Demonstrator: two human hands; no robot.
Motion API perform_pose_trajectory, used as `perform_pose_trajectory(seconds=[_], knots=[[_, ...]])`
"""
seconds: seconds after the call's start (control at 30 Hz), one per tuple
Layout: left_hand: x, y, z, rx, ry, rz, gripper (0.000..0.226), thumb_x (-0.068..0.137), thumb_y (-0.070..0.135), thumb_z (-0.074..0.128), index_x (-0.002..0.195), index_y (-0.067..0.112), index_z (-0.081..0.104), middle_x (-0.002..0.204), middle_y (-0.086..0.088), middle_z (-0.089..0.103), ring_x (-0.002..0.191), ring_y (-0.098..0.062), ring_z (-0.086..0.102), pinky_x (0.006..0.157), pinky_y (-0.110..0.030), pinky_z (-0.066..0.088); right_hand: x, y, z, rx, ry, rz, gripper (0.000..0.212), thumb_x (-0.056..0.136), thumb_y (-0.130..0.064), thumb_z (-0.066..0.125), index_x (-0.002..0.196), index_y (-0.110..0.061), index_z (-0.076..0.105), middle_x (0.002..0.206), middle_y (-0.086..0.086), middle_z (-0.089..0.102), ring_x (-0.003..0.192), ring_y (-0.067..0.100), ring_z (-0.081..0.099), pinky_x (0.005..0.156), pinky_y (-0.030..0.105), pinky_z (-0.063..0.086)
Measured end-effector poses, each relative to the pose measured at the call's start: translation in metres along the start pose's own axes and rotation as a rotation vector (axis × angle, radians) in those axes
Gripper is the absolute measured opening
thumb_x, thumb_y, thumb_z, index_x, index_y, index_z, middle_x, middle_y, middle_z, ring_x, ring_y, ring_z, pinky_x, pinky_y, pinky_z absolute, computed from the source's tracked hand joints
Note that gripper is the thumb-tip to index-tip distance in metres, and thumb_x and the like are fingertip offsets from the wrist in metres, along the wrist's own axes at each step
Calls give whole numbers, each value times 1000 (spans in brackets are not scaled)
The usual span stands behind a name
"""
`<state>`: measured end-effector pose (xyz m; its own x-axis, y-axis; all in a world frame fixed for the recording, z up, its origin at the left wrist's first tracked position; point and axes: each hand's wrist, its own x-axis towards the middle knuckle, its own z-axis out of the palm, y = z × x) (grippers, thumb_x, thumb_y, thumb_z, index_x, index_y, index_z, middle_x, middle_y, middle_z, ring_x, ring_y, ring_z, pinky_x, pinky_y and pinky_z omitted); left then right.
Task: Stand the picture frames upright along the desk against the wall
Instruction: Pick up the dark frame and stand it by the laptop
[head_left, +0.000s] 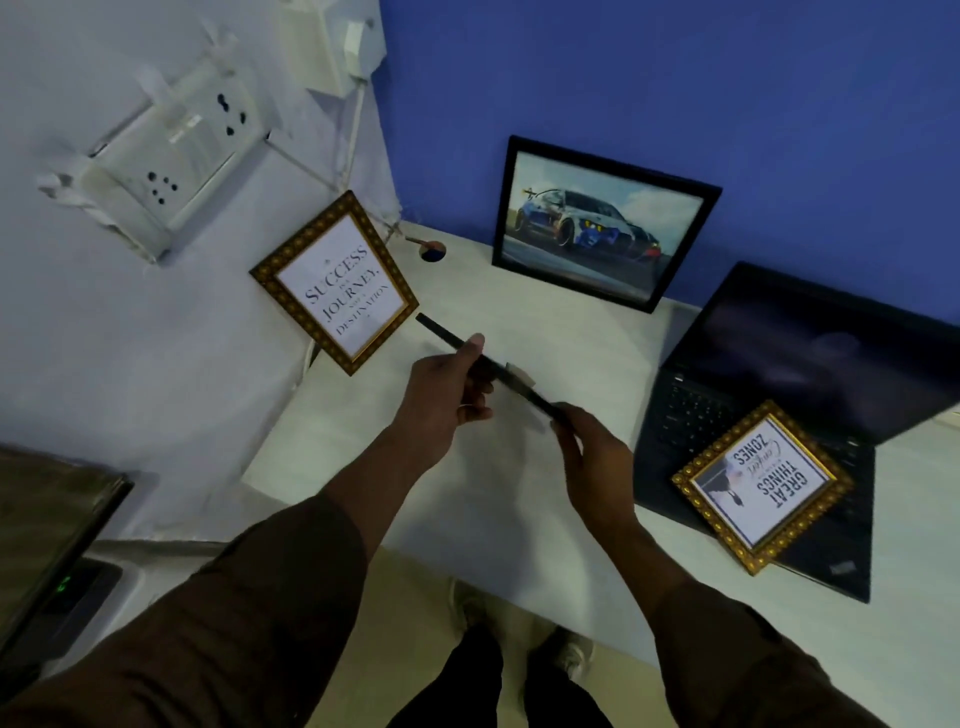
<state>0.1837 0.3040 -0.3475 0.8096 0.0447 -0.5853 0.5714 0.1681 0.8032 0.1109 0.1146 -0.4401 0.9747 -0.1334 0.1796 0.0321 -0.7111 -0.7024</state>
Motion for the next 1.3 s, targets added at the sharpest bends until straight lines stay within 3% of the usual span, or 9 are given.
perform_pose_trajectory(seconds=[0.1,0.23,0.3,0.37,0.5,0.7,0.93,1.17,1.3], knots=[[-3,-7,9,57,-73,-7,44,95,46,61,87,4,73,76,-11,68,55,-17,60,57,-33,55,3,3,-23,191,45,97,23,105,-18,53,123,-15,67,111,2,73,96,17,68,80,29,54],[-8,-30,23,167,-95,-91,31,95,33,65,94,3,71,86,-15,67,63,-22,61,57,-30,57,-8,21,-56,443,59,326,20,106,-39,45,112,-37,64,103,-2,71,93,17,72,75,48,62],[-13,-44,34,224,-88,-125,30,95,30,65,100,1,70,88,-14,68,70,-23,63,60,-30,58,-18,30,-75,472,109,394,18,106,-41,44,104,-44,62,100,-3,70,91,12,72,74,47,62],[-21,-60,52,285,-67,-130,29,95,31,64,101,3,69,91,-14,69,78,-24,64,66,-32,57,-33,45,-99,475,172,438,20,106,-38,43,104,-33,62,98,-2,69,88,6,69,75,44,61],[-43,-88,98,388,-47,-103,32,98,34,60,109,4,68,101,-14,69,87,-23,64,77,-34,53,-63,76,-148,589,229,542,27,104,-44,46,114,-23,61,112,6,68,105,25,69,85,54,61],[-113,-124,182,382,-181,-35,45,102,47,45,106,10,70,97,-11,75,90,-23,69,82,-38,54,-120,107,-237,714,307,478,32,108,-31,42,128,-13,58,112,4,72,100,17,74,75,32,64],[-184,-162,289,85,-554,-146,45,104,47,38,129,20,65,123,-10,74,114,-30,70,101,-51,51,-181,156,-337,648,407,527,37,105,-46,40,120,-19,61,112,1,73,103,21,74,85,47,63],[-196,-169,384,75,-645,-218,58,94,56,50,132,14,65,125,-16,71,117,-39,67,104,-61,47,-205,195,-401,638,454,553,35,105,-44,41,118,-16,60,110,0,74,101,19,75,82,42,64],[-188,-172,421,160,-673,-188,53,95,50,54,127,10,67,116,-16,75,107,-38,71,92,-53,56,-204,219,-416,598,474,566,35,106,-42,40,120,-16,59,112,1,73,103,19,74,82,43,64]])
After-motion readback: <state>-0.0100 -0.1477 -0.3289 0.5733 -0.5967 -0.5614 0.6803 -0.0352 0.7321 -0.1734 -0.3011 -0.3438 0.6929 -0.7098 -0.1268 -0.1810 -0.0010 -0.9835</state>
